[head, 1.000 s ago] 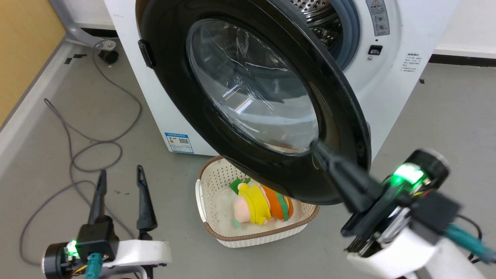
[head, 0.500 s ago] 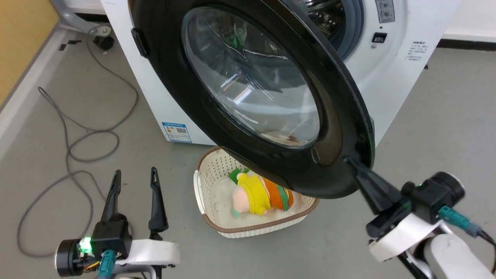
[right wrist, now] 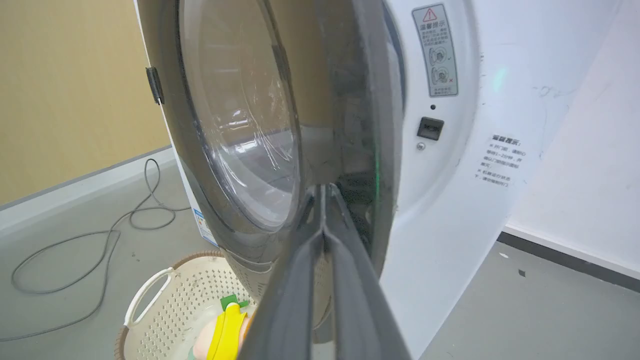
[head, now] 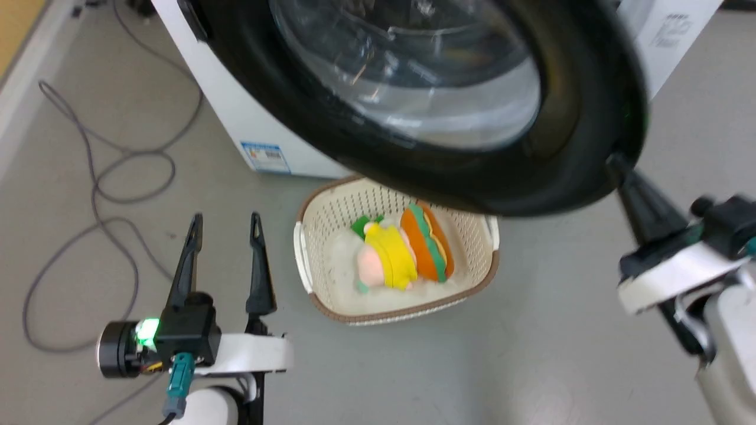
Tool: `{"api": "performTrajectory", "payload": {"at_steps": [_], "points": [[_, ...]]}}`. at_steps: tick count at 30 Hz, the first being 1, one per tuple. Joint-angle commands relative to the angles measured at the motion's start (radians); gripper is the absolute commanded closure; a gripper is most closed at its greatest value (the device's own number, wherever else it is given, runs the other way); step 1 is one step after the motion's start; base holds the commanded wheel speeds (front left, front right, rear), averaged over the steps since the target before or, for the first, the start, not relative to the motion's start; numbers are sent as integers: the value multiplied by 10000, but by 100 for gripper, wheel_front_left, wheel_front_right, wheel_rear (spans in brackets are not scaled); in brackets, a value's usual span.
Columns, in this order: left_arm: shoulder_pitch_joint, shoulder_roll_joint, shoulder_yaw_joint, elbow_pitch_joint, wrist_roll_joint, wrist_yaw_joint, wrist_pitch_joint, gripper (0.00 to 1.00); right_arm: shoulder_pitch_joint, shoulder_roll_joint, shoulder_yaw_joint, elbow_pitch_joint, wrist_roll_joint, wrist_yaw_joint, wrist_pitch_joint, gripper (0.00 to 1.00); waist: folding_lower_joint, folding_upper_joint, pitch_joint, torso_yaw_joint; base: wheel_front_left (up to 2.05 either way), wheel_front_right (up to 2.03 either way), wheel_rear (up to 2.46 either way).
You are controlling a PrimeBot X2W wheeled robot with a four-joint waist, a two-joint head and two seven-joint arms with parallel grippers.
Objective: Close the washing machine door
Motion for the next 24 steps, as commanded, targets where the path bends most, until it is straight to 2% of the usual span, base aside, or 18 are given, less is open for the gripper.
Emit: {"api": "performTrajectory", "payload": {"at_steps": [1, 10, 24], "points": [[-232, -37, -55, -58, 75, 61, -53, 0, -347, 37, -171, 129, -4, -17, -46, 100, 0, -1, 418, 120, 0, 0, 0], [-948, -95, -381, -93, 98, 201, -53, 0, -2320, -292, -486, 1322, -104, -17, -46, 100, 0, -1, 1462, 457, 0, 0, 0], [-1301, -126, -554, -78, 60, 360, -53, 0, -5035, -917, -340, 3675, -111, -17, -46, 100, 0, -1, 1962, 693, 0, 0, 0]]}}
